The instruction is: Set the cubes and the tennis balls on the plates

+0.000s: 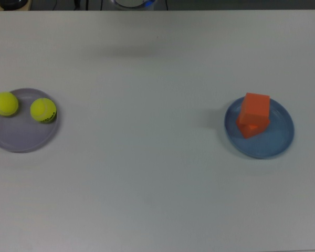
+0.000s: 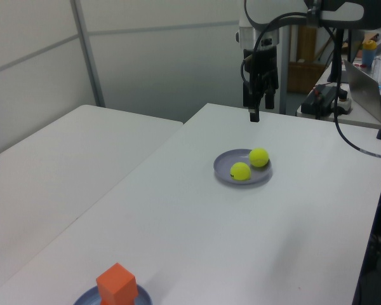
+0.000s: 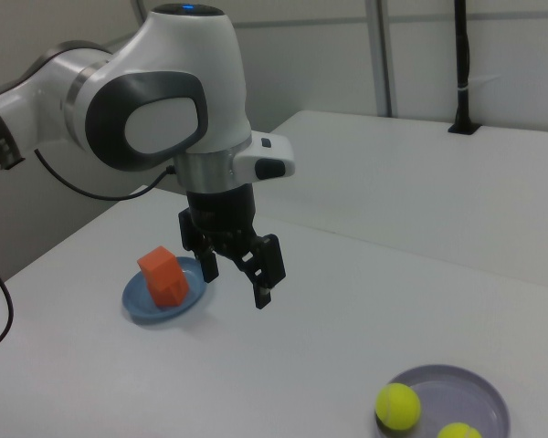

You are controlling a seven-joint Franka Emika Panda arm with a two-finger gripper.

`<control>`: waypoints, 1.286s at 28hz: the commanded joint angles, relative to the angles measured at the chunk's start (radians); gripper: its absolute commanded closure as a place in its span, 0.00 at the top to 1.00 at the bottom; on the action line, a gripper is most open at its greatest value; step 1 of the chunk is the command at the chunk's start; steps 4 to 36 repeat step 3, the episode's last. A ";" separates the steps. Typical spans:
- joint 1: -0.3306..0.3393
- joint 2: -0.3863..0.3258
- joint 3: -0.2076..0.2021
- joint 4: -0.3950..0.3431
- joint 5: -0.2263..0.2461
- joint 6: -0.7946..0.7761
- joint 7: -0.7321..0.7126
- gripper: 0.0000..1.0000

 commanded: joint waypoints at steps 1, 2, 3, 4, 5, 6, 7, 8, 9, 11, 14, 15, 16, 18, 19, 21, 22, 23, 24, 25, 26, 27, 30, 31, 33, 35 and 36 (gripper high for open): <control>0.008 0.000 -0.003 0.008 0.021 -0.013 -0.019 1.00; 0.009 0.000 -0.003 0.008 0.021 -0.013 -0.019 1.00; 0.010 0.000 -0.003 0.008 0.021 -0.013 -0.019 1.00; 0.010 0.000 -0.003 0.008 0.021 -0.013 -0.019 1.00; 0.010 0.000 -0.003 0.008 0.021 -0.013 -0.019 1.00; 0.010 0.000 -0.003 0.008 0.021 -0.013 -0.019 1.00; 0.010 0.000 -0.003 0.008 0.021 -0.013 -0.019 1.00; 0.010 0.000 -0.003 0.008 0.021 -0.013 -0.019 1.00; 0.010 0.000 -0.003 0.008 0.021 -0.013 -0.019 1.00; 0.010 0.000 -0.003 0.008 0.021 -0.013 -0.019 1.00; 0.010 0.000 -0.003 0.008 0.021 -0.013 -0.019 1.00; 0.010 0.000 -0.003 0.008 0.021 -0.013 -0.019 1.00; 0.010 0.000 -0.003 0.008 0.021 -0.013 -0.019 1.00; 0.010 0.000 -0.003 0.008 0.021 -0.013 -0.019 1.00; 0.010 0.000 -0.003 0.008 0.021 -0.013 -0.019 1.00; 0.010 0.000 -0.003 0.008 0.021 -0.013 -0.019 1.00; 0.010 0.000 -0.003 0.008 0.021 -0.013 -0.019 1.00; 0.010 0.000 -0.003 0.008 0.021 -0.013 -0.019 1.00; 0.010 0.000 -0.003 0.008 0.021 -0.013 -0.019 1.00; 0.010 0.000 -0.003 0.008 0.021 -0.013 -0.019 1.00; 0.010 0.000 -0.003 0.008 0.021 -0.013 -0.019 1.00; 0.010 0.000 -0.003 0.008 0.021 -0.013 -0.019 1.00; 0.010 0.000 -0.003 0.008 0.021 -0.013 -0.019 1.00; 0.010 0.000 -0.003 0.008 0.021 -0.013 -0.019 1.00; 0.010 0.000 -0.003 0.008 0.021 -0.013 -0.019 1.00; 0.010 0.000 -0.003 0.008 0.021 -0.013 -0.019 1.00; 0.010 0.000 -0.003 0.008 0.021 -0.013 -0.019 1.00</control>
